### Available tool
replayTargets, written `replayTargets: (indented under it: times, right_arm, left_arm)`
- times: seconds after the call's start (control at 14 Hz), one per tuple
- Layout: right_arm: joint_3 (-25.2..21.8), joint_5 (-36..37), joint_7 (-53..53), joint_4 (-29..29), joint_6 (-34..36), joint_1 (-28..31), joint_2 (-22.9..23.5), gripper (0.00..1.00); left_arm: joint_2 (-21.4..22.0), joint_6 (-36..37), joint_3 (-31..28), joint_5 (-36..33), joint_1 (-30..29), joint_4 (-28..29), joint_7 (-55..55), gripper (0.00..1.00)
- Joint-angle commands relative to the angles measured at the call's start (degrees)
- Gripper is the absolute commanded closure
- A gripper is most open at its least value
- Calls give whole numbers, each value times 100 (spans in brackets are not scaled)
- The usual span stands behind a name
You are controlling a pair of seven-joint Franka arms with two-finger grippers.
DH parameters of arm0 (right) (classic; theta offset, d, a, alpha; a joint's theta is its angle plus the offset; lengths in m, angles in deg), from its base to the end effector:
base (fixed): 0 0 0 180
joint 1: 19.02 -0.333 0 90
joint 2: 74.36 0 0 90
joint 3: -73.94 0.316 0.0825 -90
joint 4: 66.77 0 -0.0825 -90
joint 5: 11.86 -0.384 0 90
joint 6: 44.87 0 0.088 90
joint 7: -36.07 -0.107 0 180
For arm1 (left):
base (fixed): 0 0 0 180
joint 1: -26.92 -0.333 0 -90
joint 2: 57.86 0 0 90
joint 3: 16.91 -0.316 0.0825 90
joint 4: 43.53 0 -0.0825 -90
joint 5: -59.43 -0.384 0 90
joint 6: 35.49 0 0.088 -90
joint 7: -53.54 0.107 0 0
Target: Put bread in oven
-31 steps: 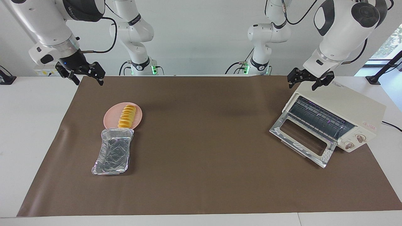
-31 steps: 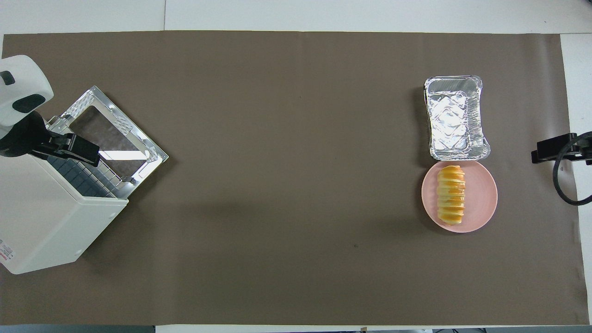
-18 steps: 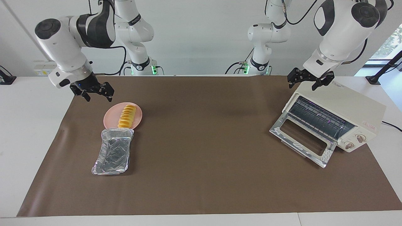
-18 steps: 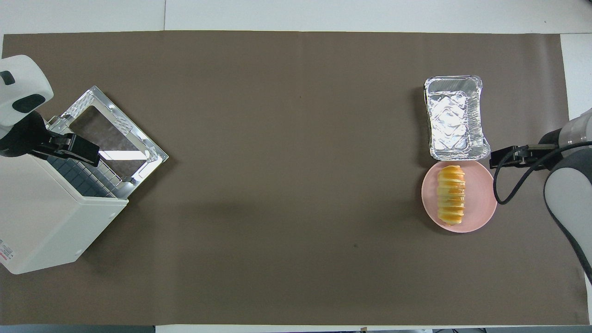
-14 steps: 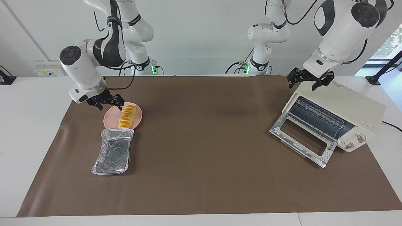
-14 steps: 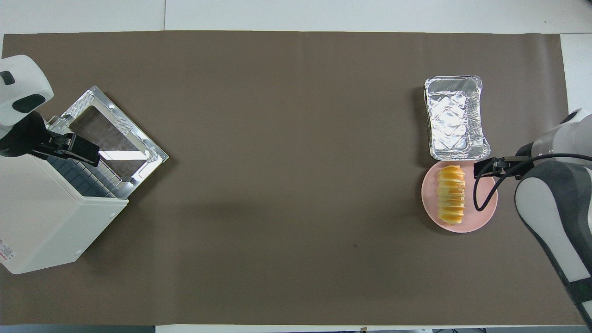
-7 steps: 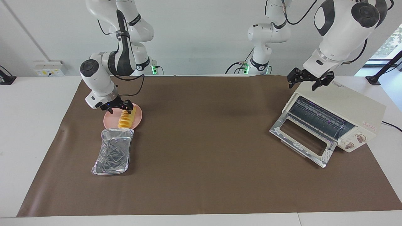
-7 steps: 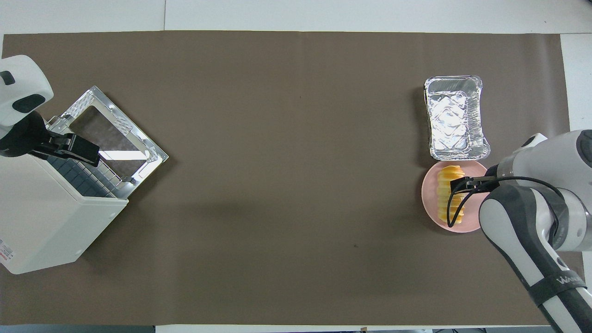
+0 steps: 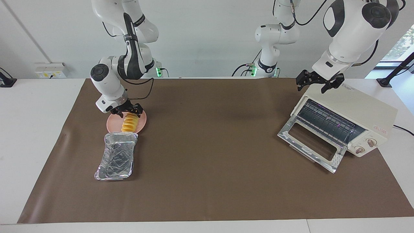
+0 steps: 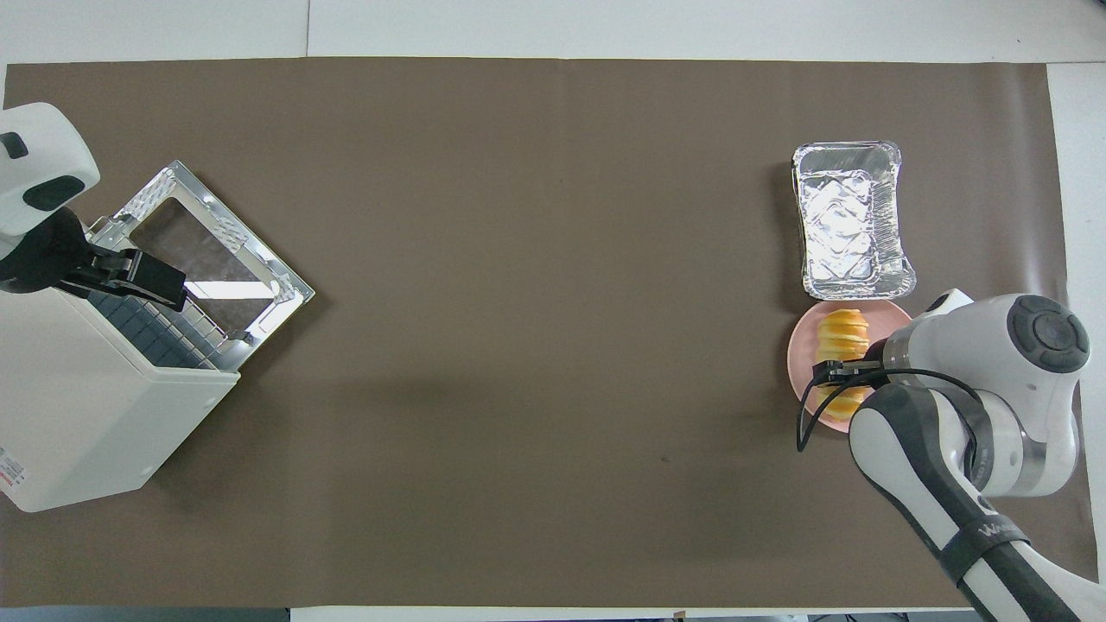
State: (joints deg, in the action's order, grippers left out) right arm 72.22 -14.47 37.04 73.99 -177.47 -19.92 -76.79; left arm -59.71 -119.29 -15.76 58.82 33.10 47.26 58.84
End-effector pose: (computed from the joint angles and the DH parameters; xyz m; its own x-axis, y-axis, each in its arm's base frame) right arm 0.4628 -0.0057 0.3050 0.9946 -0.0280 -0.0998 -0.0314 -0.9990 -0.0332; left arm 0.5462 -0.0688 0.5917 0.9642 -0.2161 -0.1539 -0.2180 -0.9759 0.0042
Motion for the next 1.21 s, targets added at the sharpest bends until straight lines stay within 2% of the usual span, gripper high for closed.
replayTargets:
  times: [0.0,0.14,0.21,0.5,0.64,0.78,1.0,1.14]
  right_arm:
    - [13,-82,-88,83,-91,2,-73,70]
    - [22,-91,-132,-21,-21,2,-73,71]
    - [22,-91,-289,-240,275,-7,-99,71]
    - [40,-109,-615,-1549,2260,-121,-196,68]
    - [40,-126,-633,-2172,2746,-113,-127,66]
    - [22,-135,-520,-2631,2661,-43,128,65]
    - [-22,-118,-160,-3465,2581,71,768,65]
    - [-13,-126,174,-3879,2127,265,1321,64]
  left_arm:
    - [106,-93,43,-35,-82,96,23,0]
    - [106,-93,43,-35,-82,96,23,0]
    - [106,-93,43,-35,-82,96,23,0]
    - [106,-93,43,-35,-82,96,23,0]
    - [106,-93,43,-35,-82,96,23,0]
    - [106,-93,43,-35,-82,96,23,0]
    - [106,-93,43,-35,-82,96,23,0]
    - [106,-93,43,-35,-82,96,23,0]
